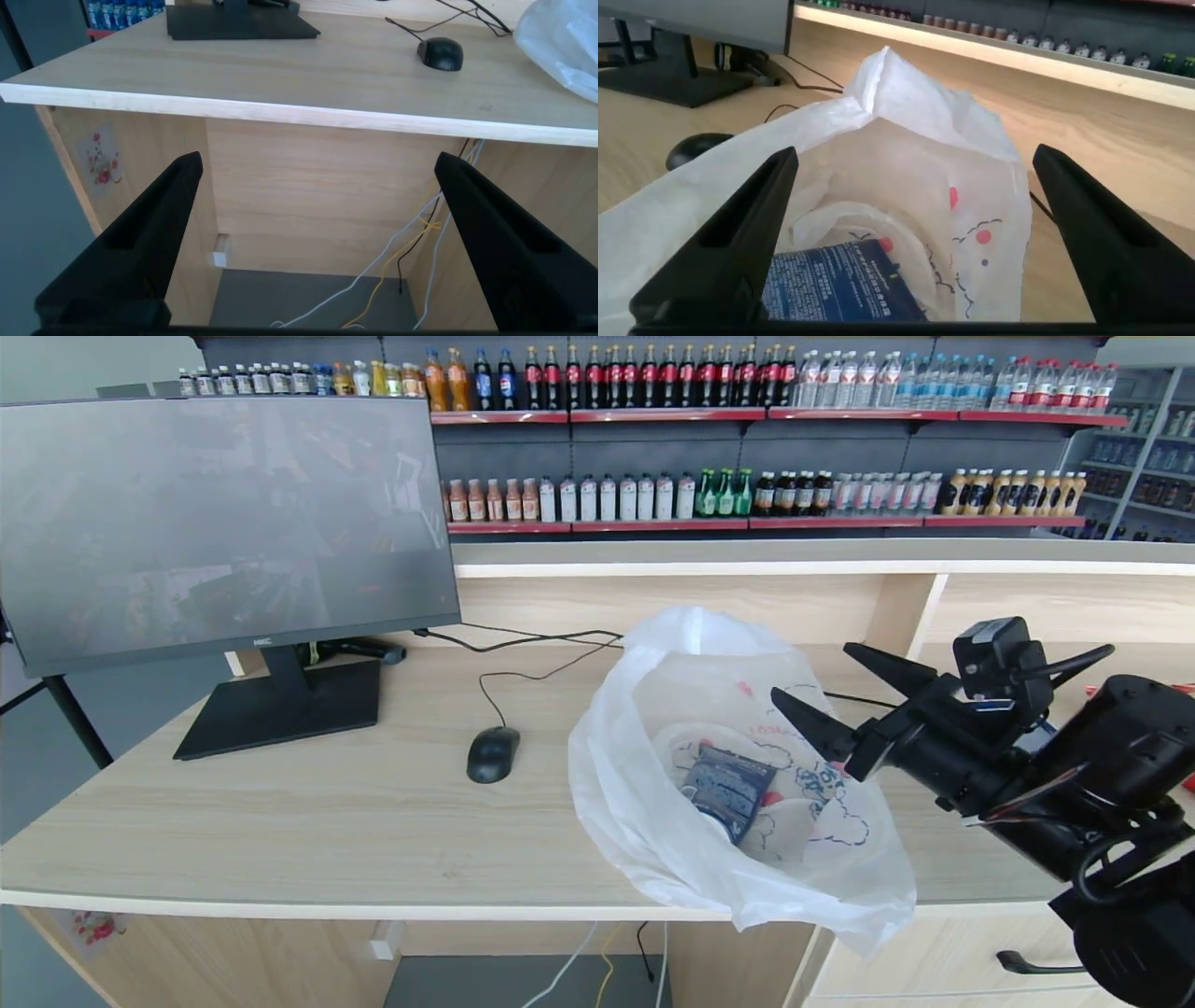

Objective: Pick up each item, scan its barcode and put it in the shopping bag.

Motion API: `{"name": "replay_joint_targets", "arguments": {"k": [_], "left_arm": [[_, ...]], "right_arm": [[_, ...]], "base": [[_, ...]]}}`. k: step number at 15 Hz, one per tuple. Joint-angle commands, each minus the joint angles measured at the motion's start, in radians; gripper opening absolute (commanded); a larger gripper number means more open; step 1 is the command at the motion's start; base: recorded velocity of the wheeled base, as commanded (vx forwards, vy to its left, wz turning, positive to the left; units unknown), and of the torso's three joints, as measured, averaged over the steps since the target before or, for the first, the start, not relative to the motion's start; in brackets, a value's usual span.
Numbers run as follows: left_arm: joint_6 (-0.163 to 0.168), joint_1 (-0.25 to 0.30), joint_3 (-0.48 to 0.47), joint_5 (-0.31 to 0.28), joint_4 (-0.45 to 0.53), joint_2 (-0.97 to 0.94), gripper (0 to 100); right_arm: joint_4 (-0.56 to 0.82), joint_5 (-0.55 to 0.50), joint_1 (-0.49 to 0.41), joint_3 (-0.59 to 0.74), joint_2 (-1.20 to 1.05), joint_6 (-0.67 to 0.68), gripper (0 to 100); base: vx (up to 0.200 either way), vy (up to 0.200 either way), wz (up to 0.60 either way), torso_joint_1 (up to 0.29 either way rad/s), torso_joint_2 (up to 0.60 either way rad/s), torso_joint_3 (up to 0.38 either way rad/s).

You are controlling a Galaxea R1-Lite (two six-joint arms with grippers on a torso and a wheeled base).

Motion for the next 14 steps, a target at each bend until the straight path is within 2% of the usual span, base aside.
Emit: {"name": "replay_joint_targets", "arguments": {"k": [1,5,10,14], "left_arm": [[0.0,0.0,0.0,0.0,0.0,0.0,100],[-0.003,0.0,-0.001,0.001,0.0,0.0,100],[-0.006,0.002,-0.001,0.001,0.0,0.0,100],[-0.005,0.0,-0.001,0.0,0.0,0.0,100]], "right_arm": [[-0.003,-0.022,-0.017,0.061,-0.062,-0.012,100],[-0.003,-0.024,-0.029,0.136,-0.085,-0.049,100],[-0.003,-0.024,-0.083,0.146,-0.083,-0.069,100],[-0.003,-0.024,-0.086,0.157,-0.085,-0.069,100]], "base": [[0.0,0.0,0.0,0.0,0.0,0.0],[-0.2,0.0,0.0,0.006,0.0,0.006],[0.0,0.0,0.0,0.0,0.0,0.0],[0.0,-0.2,0.0,0.004,0.0,0.006]]}}
